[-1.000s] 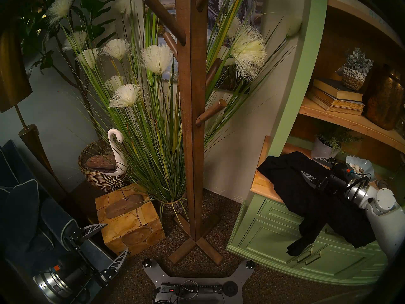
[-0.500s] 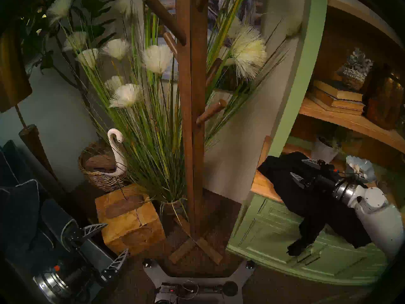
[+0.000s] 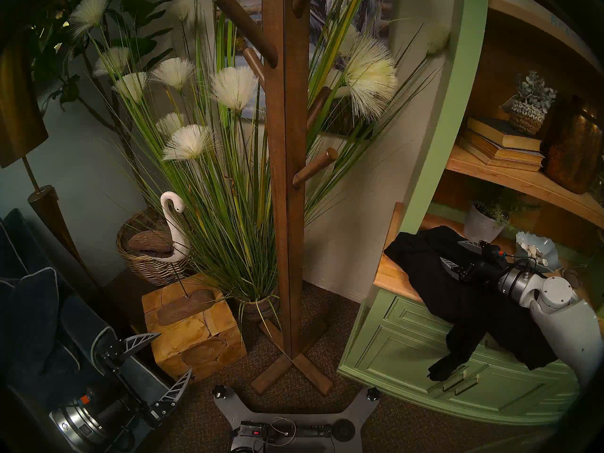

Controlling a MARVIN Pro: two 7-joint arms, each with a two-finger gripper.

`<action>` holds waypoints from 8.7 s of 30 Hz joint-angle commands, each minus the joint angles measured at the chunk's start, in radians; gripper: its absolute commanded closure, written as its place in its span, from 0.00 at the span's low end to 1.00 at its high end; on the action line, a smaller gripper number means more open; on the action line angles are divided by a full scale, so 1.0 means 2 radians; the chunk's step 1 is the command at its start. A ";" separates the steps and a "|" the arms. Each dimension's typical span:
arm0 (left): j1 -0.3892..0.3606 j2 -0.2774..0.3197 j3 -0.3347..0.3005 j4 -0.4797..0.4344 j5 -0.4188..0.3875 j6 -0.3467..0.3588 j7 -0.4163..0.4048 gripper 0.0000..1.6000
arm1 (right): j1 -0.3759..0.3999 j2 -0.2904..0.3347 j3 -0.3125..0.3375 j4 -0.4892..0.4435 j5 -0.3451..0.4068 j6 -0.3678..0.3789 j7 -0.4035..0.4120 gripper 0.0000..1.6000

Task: Pick up jacket and place on coat hanger

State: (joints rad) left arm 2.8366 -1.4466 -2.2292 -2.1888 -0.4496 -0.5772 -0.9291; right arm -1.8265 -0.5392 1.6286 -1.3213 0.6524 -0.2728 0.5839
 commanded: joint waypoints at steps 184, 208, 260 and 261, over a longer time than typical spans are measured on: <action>-0.024 -0.020 -0.008 -0.003 0.009 0.009 -0.022 0.00 | 0.158 -0.263 0.030 -0.367 0.108 -0.338 0.116 1.00; -0.019 -0.024 -0.013 -0.010 0.001 0.014 -0.027 0.00 | 0.197 -0.337 0.027 -0.360 -0.082 -0.106 -0.054 1.00; -0.022 -0.028 -0.016 -0.011 -0.003 0.020 -0.035 0.00 | 0.078 -0.313 0.062 -0.467 -0.075 0.001 -0.065 1.00; -0.022 -0.028 -0.016 -0.011 -0.003 0.020 -0.035 0.00 | 0.083 -0.310 0.055 -0.465 -0.073 0.010 -0.065 1.00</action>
State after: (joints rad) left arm 2.7947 -1.5046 -2.2571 -2.1907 -0.4395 -0.5359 -0.9990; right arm -1.7580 -1.1966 1.7686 -2.2435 0.5054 -0.2771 0.5051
